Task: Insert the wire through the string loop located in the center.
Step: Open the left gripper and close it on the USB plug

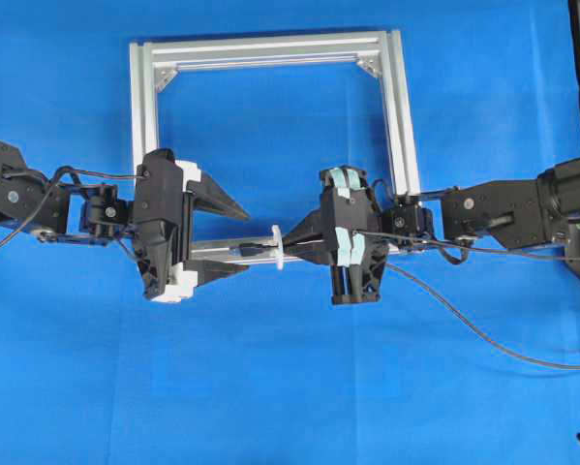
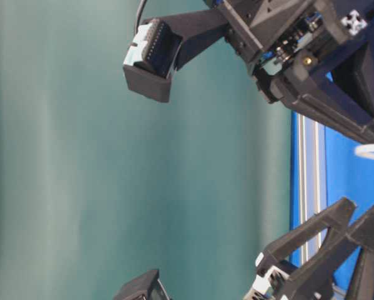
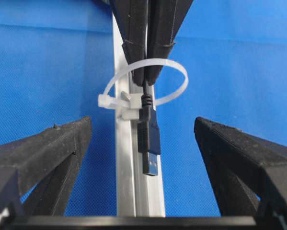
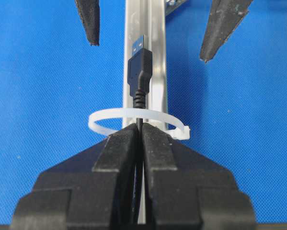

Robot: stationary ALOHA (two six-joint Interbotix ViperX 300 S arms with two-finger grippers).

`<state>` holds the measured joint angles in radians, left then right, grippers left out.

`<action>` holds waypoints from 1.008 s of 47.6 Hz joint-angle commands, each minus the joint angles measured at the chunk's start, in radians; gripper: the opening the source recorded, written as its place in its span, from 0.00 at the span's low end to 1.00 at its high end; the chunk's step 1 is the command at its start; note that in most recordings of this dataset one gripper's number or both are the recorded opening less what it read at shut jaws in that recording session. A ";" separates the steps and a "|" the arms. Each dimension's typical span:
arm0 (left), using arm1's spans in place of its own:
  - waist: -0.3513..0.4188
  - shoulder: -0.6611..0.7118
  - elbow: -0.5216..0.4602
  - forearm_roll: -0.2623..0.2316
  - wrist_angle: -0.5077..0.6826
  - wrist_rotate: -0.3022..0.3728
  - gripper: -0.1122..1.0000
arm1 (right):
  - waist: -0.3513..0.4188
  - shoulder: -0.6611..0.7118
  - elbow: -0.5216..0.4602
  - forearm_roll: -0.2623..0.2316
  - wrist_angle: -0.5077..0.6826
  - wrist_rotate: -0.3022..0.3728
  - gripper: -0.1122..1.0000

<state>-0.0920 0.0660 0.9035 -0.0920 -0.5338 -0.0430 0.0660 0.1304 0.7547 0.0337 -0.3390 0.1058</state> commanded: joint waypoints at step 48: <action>-0.008 0.074 -0.086 0.003 0.048 0.000 0.91 | -0.002 -0.015 -0.018 -0.002 -0.006 0.000 0.08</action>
<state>-0.0982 0.1519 0.8360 -0.0920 -0.4832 -0.0430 0.0660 0.1304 0.7547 0.0337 -0.3390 0.1074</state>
